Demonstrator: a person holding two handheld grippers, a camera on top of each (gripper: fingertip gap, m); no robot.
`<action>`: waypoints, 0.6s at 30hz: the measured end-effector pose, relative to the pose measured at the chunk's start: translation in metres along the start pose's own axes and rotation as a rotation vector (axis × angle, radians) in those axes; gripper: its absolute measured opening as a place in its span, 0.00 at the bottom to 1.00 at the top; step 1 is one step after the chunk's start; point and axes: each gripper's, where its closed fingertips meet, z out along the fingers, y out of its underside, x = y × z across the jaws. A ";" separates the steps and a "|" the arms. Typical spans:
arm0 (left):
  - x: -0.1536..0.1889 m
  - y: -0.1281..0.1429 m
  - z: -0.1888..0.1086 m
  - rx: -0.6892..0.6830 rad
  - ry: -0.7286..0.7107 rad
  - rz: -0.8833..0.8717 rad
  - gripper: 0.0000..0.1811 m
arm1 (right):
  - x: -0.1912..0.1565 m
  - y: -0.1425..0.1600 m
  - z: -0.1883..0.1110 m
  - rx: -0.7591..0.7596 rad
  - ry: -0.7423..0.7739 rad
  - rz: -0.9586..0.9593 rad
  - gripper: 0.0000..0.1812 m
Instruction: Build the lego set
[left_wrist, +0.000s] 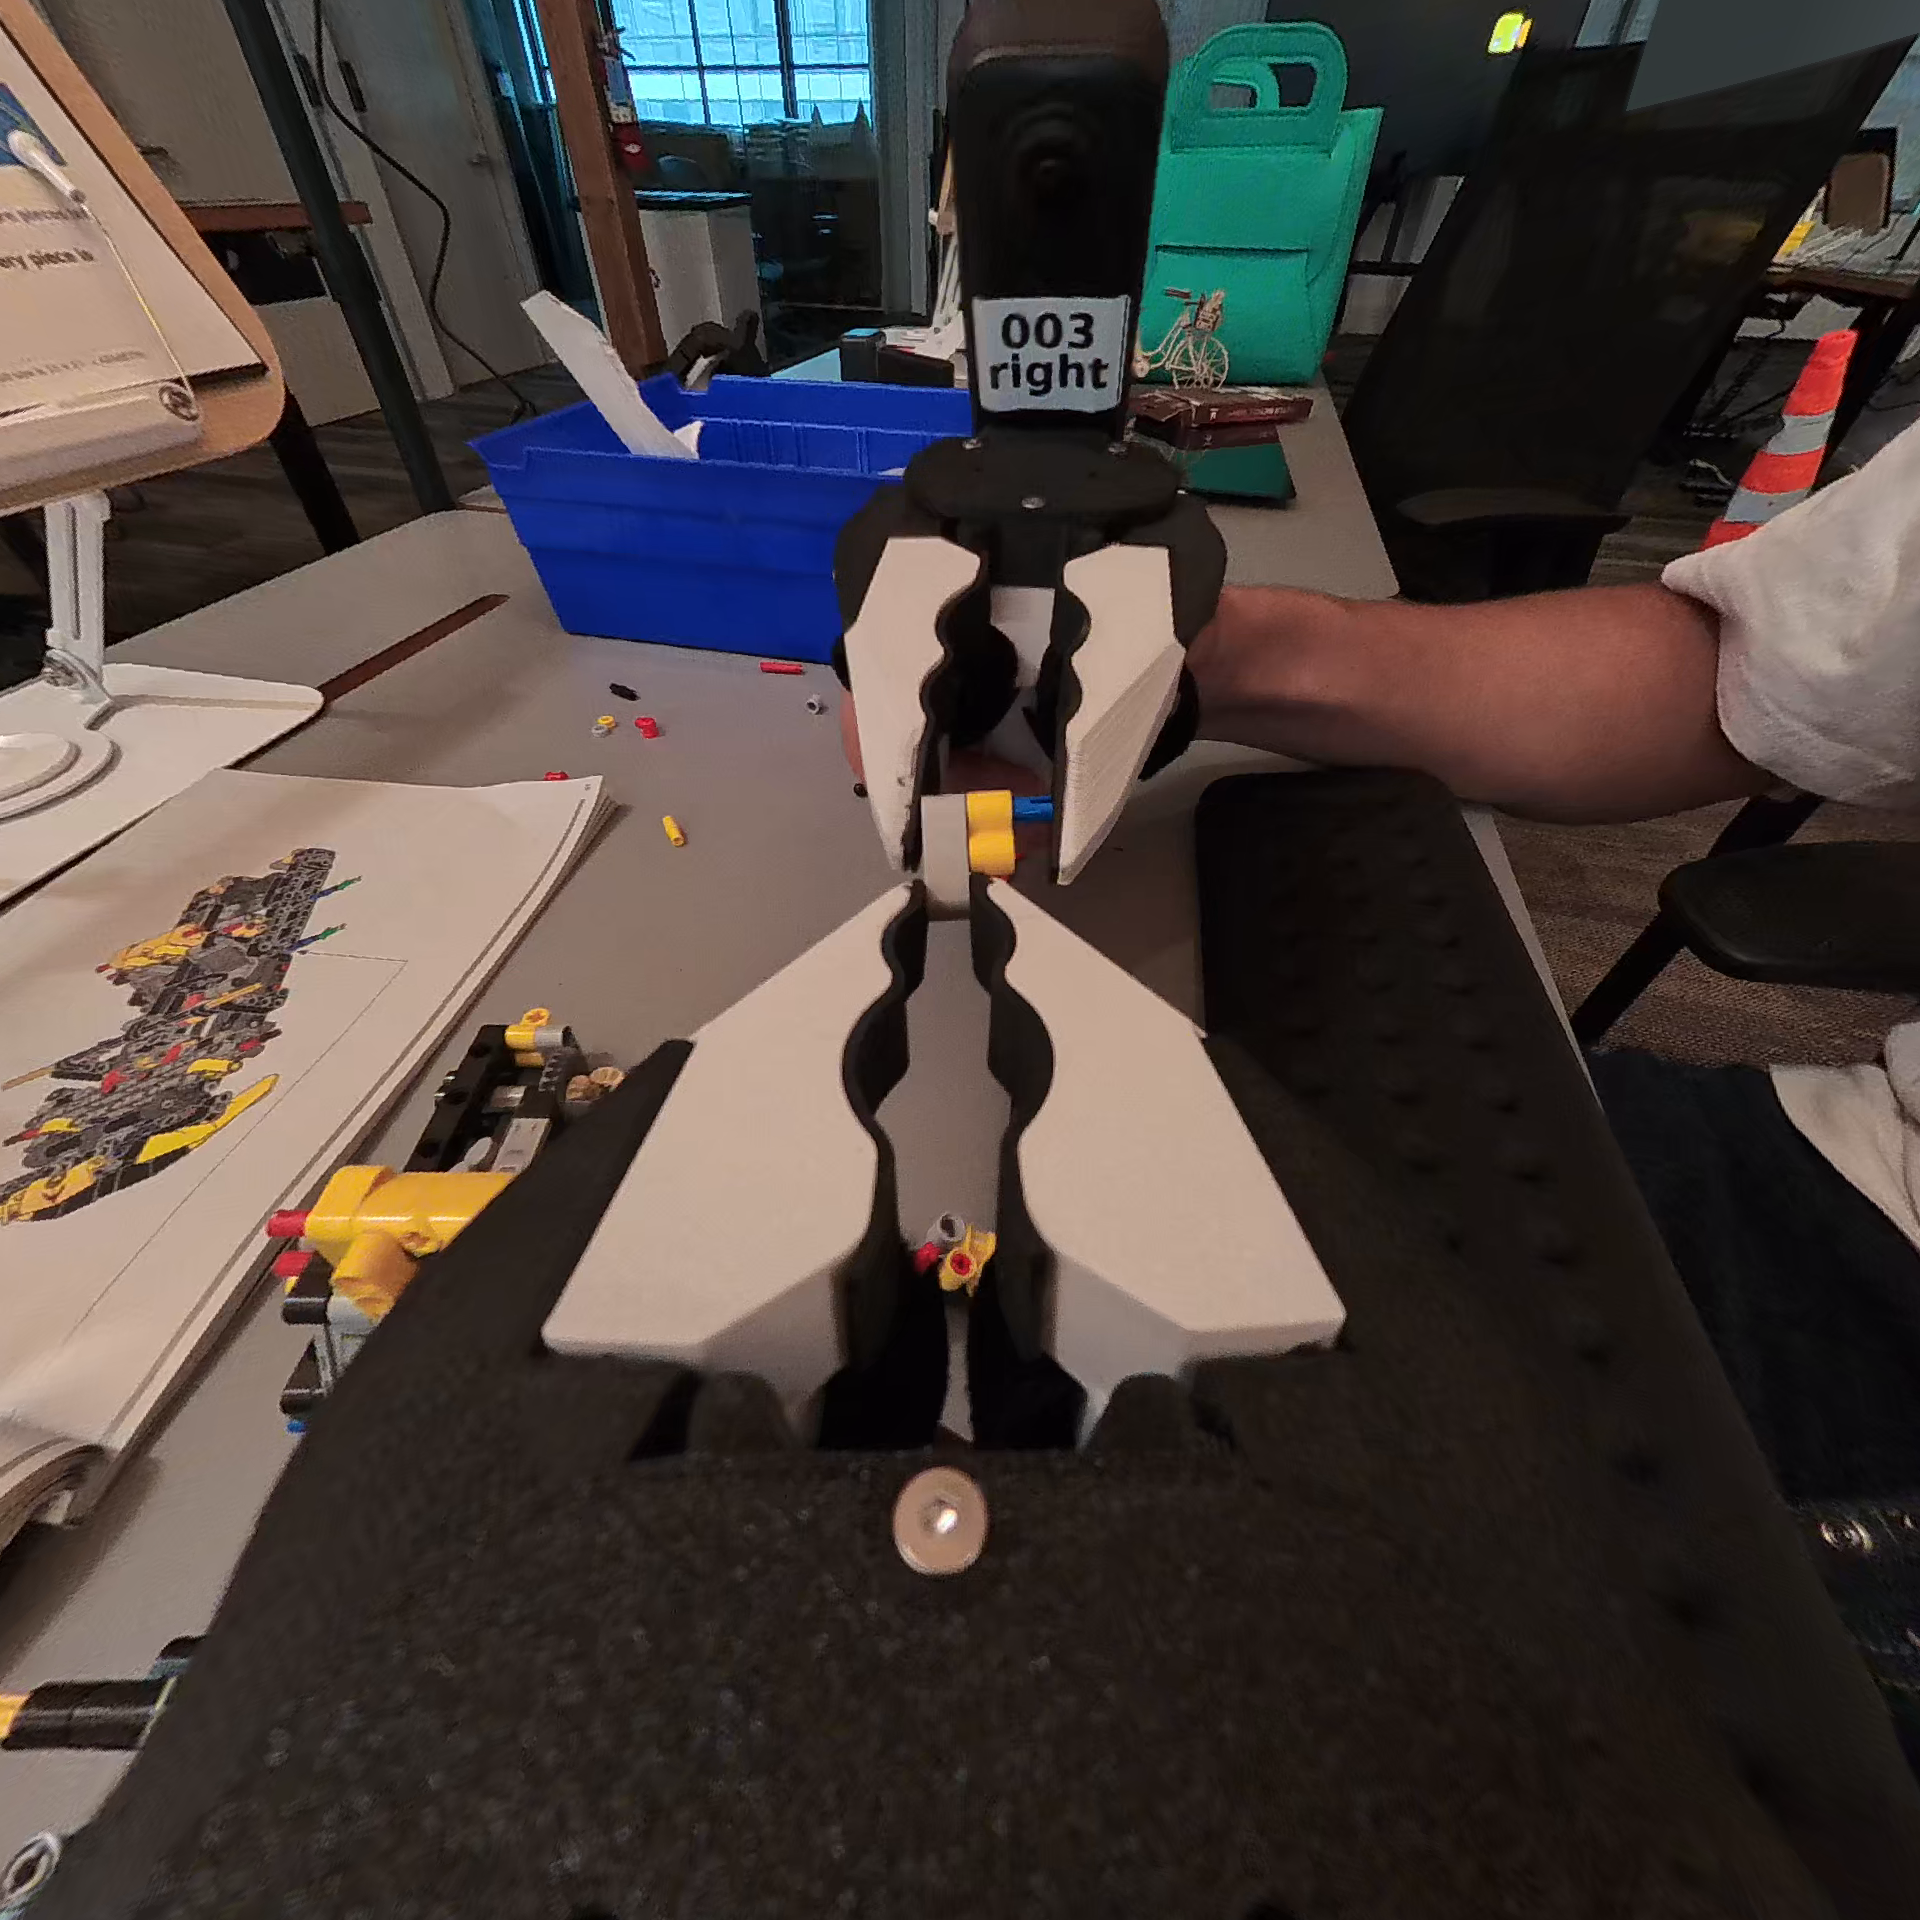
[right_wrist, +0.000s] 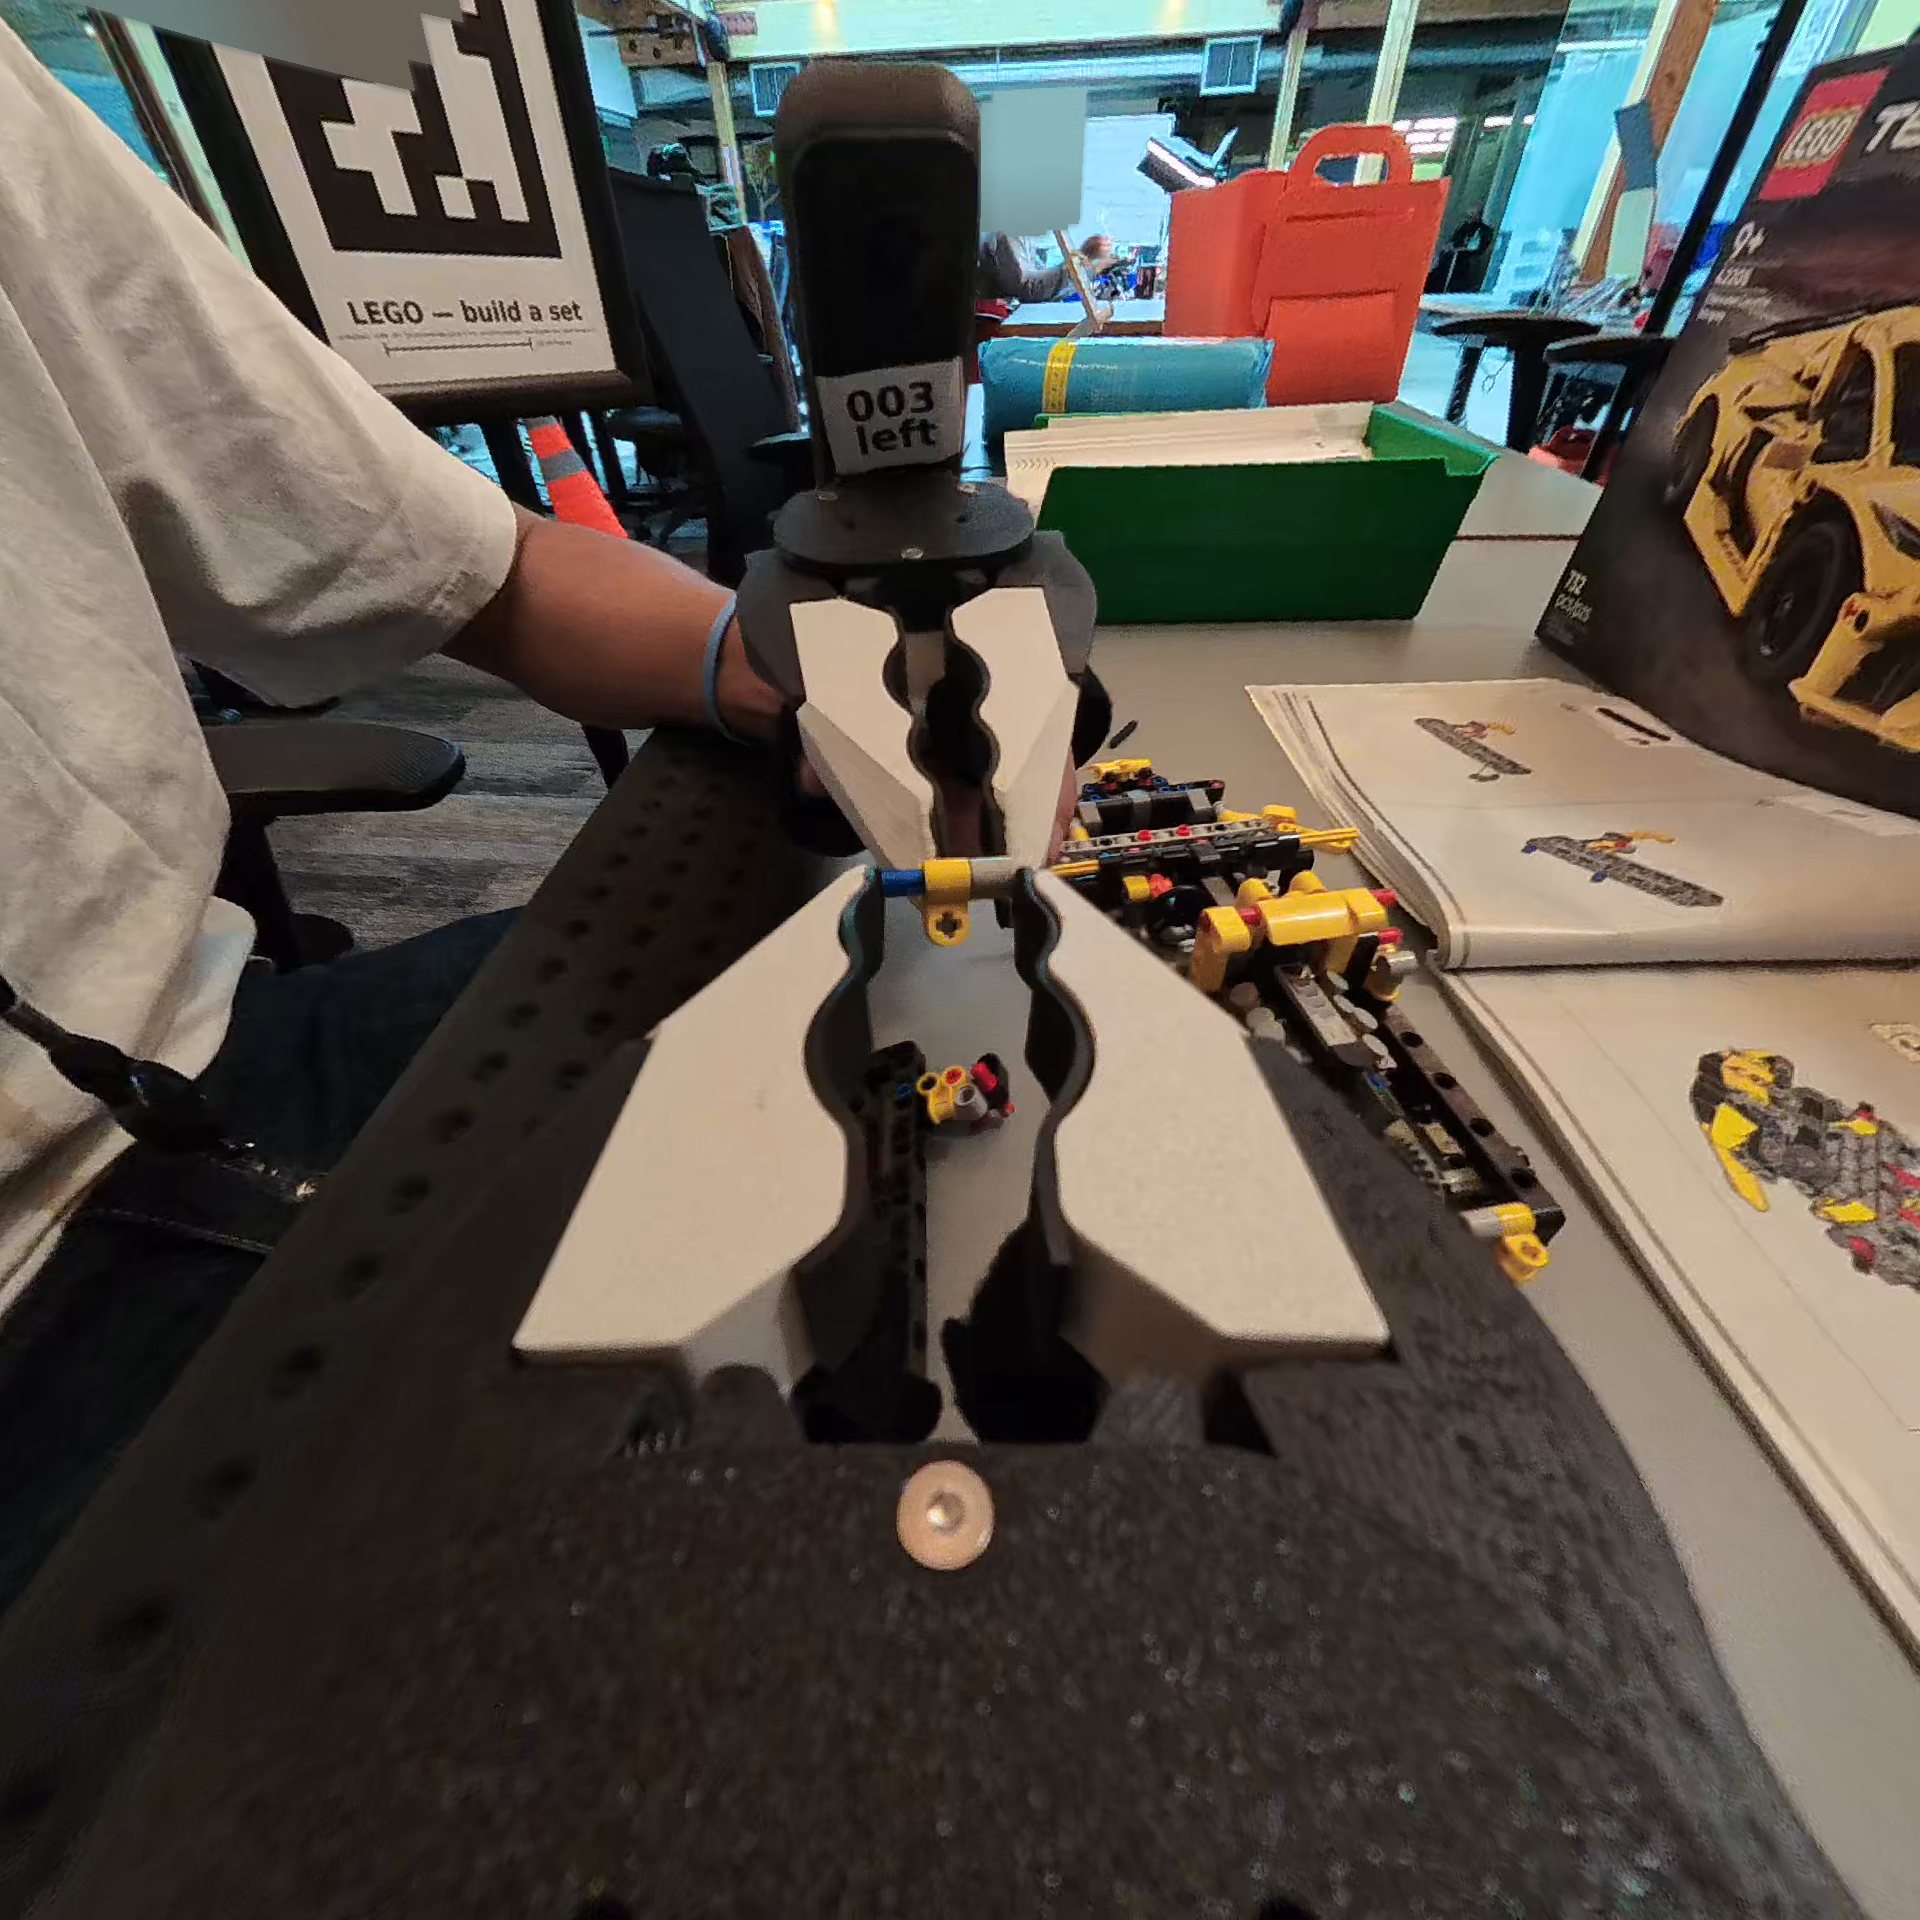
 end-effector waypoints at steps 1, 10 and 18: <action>0.000 0.002 0.001 -0.008 -0.003 0.000 0.04 | 0.000 0.002 0.000 -0.011 -0.005 0.019 0.13; -0.046 0.021 -0.026 -0.245 -0.156 0.004 0.27 | 0.078 0.067 -0.043 -0.433 0.143 0.089 0.13; -0.086 0.068 -0.040 -0.592 -0.168 0.080 0.45 | 0.107 0.094 -0.024 -0.558 0.065 0.069 0.13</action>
